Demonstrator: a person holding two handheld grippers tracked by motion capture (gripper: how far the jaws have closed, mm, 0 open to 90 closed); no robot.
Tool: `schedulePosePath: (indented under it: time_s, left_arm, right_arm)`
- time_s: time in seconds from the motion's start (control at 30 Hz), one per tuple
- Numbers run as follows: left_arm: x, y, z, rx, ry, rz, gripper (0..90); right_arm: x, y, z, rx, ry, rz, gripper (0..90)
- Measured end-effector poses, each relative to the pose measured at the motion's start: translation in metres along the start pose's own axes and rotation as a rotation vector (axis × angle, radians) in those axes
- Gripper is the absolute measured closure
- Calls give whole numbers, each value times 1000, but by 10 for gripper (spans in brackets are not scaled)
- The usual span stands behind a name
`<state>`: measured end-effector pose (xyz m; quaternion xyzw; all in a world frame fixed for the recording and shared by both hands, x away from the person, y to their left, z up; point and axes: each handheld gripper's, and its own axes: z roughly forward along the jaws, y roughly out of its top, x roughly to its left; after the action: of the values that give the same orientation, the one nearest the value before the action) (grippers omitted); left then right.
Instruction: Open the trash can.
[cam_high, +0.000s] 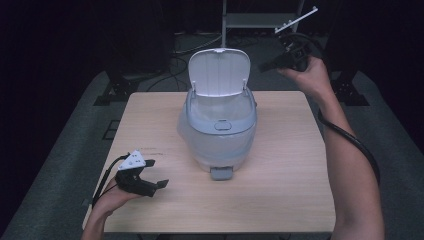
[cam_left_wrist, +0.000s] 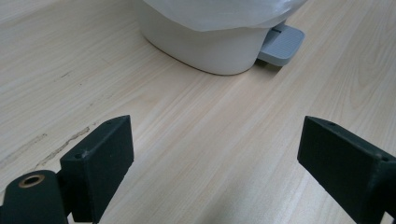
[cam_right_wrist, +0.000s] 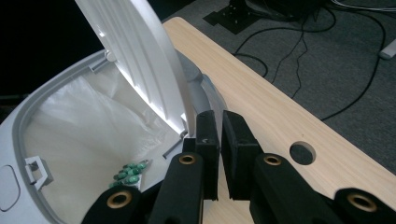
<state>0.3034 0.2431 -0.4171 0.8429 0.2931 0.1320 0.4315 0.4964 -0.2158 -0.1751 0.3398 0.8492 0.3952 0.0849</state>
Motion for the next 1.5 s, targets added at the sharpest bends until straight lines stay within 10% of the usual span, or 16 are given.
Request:
schedulePosePath:
  time_s: [0.9,1.5]
  left_arm:
    - [1,-2,-1,4,-2,-2,98]
    - [2,-3,-1,8,-3,-1,98]
  right_arm:
    - [-2,41,9,-33,-27,10,849]
    - [11,47,7,-66,52,-23,880]
